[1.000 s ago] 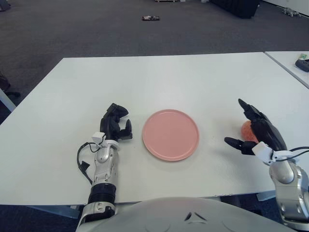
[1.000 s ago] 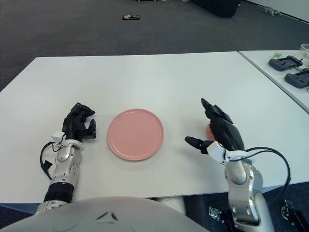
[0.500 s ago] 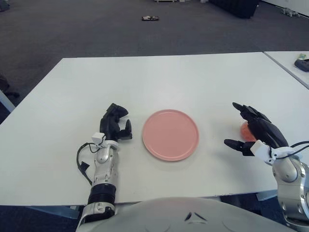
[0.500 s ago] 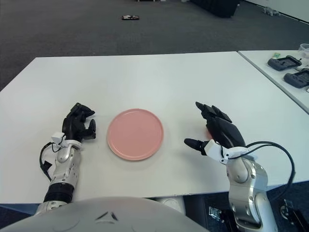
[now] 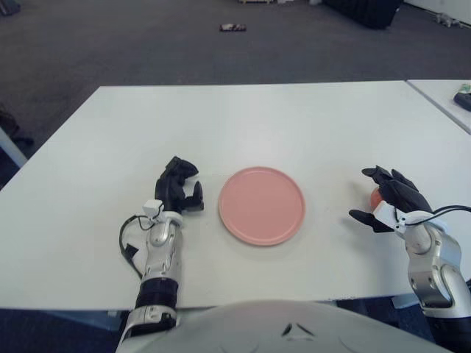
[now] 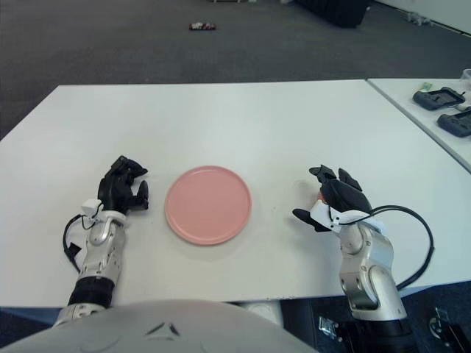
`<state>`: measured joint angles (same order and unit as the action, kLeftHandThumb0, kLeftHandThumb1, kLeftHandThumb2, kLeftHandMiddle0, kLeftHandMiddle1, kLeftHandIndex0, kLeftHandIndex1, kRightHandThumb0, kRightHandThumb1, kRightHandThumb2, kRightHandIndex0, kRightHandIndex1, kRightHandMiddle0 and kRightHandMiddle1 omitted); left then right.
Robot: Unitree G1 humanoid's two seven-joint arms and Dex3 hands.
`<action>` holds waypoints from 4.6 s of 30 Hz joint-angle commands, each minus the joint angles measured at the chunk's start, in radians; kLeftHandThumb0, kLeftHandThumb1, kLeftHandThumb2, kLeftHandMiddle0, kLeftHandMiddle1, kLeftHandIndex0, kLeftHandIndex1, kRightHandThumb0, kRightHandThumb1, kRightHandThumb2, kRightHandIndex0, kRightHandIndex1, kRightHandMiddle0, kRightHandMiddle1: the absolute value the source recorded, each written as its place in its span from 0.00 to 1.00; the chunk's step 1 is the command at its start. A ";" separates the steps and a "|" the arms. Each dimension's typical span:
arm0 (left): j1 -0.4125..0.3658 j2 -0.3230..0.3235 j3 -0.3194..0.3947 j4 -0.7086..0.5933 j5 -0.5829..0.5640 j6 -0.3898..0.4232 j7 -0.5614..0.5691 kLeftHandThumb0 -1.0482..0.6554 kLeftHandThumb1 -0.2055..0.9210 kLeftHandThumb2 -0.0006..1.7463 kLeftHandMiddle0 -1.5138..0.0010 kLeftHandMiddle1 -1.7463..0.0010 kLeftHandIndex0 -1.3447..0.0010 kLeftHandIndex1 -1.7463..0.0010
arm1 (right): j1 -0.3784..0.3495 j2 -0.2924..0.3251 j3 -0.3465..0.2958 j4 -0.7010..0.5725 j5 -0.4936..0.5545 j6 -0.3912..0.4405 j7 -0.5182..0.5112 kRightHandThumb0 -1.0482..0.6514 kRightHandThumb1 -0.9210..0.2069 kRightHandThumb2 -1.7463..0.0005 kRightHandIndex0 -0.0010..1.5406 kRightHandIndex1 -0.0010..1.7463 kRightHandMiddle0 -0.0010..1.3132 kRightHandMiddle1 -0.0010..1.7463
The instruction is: Put the apple into the plate.
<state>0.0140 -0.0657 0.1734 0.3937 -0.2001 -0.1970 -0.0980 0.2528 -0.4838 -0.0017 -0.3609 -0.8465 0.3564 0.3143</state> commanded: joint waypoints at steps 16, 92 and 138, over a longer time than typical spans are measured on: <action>0.036 0.004 -0.001 0.043 0.000 0.030 -0.004 0.61 0.11 1.00 0.39 0.00 0.47 0.05 | 0.058 0.027 -0.009 -0.176 -0.108 0.094 -0.007 0.08 0.36 0.52 0.00 0.00 0.00 0.56; 0.031 -0.033 0.015 0.077 -0.054 -0.004 -0.026 0.61 0.11 1.00 0.38 0.00 0.48 0.05 | -0.049 -0.144 -0.201 0.087 0.082 -0.261 0.122 0.26 0.64 0.36 0.00 0.06 0.00 0.41; 0.045 -0.033 0.027 0.054 -0.070 0.006 -0.027 0.61 0.11 1.00 0.38 0.00 0.47 0.06 | -0.302 -0.269 0.072 0.746 0.151 -0.604 -0.230 0.24 0.61 0.37 0.00 0.24 0.00 0.58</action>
<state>0.0106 -0.0906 0.1959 0.4112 -0.2666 -0.2227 -0.1320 -0.0507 -0.7430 0.0431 0.3616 -0.7031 -0.2387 0.0744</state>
